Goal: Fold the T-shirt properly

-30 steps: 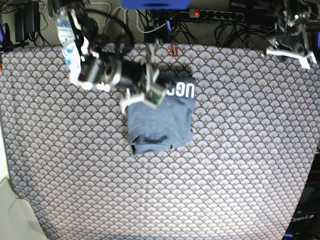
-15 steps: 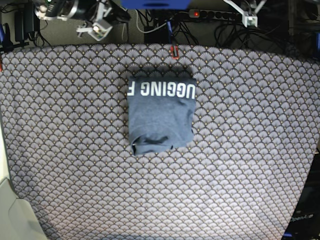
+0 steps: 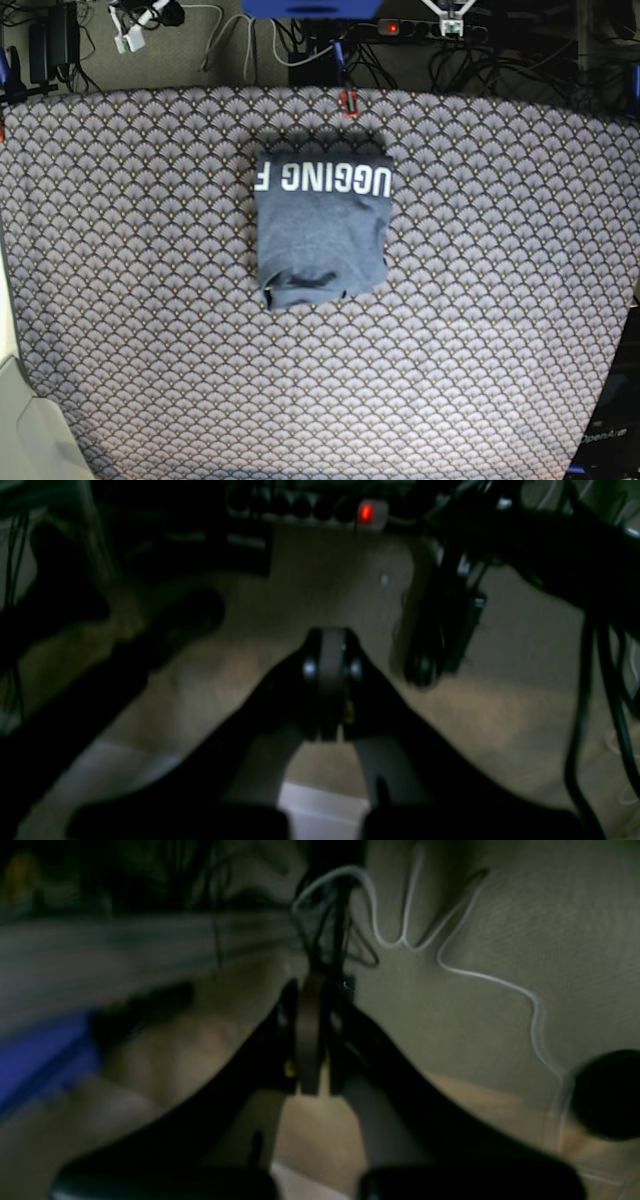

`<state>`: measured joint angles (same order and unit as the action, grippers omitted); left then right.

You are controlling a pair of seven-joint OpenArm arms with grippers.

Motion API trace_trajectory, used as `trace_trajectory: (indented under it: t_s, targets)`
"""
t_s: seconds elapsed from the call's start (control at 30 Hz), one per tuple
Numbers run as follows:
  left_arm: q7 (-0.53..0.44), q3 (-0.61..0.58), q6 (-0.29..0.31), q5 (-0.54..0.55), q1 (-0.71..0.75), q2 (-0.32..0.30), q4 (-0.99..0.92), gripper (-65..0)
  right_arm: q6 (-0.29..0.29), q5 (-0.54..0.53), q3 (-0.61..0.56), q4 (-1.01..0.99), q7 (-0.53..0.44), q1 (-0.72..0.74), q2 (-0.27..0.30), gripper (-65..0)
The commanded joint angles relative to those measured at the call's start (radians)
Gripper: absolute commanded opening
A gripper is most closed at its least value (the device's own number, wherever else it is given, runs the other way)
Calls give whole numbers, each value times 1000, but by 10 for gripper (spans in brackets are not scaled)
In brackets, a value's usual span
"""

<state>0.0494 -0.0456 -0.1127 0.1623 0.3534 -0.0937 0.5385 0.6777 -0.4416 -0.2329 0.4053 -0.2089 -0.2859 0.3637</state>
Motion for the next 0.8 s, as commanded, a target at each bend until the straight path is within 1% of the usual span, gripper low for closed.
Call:
trace_trajectory:
  t_s: [0.0, 0.03, 0.13, 0.2, 0.23, 0.27, 0.33, 0.4, 0.47, 0.53, 0.63, 0.77]
  targets:
    - [-47, -1, -6, -5, -21, 1, -73, -646, 20, 2, -18, -58, -51, 24, -7, -650]
    - [-87, 0, -6, 0, -60, 15, -171, -646, -43, 2, -43, -130, -100, 60, -24, -650]
    - [-197, 0, -6, 0, -146, 28, -367, -646, -267, 2, -125, -260, -212, 121, -71, -650]
    - [-274, 2, -6, 1, -176, 27, -435, -646, -433, 2, -205, -279, -243, 132, -104, -650]
    - [-296, 3, -6, 1, -187, 24, -449, -645, -504, 2, -245, -279, -241, 135, -117, -650]
    - [-303, 3, -6, 3, -204, 24, -464, -645, -583, 3, -288, -279, -241, 141, -133, -650]
    - [-263, 3, -6, 3, -238, 22, -487, -645, -724, 3, -371, -294, -235, 173, -160, -650]
    - [-236, 3, -6, 3, -250, 21, -493, -645, -844, 3, -431, -339, -214, 196, -196, -650]
    - [-234, 3, -8, 3, -253, 21, -489, -645, -922, 3, -466, -352, -212, 207, -217, -650]
    - [-234, 3, -8, 3, -264, 21, -487, -645, -962, 2, -486, -351, -209, 210, -223, -650]
    - [-230, 3, -8, 1, -287, 22, -496, -645, -981, 0, -484, -359, -208, 210, -245, -650]
    - [-230, 0, -8, -4, -287, 24, -495, -645, -981, 0, -483, -359, -208, 202, -246, -650]
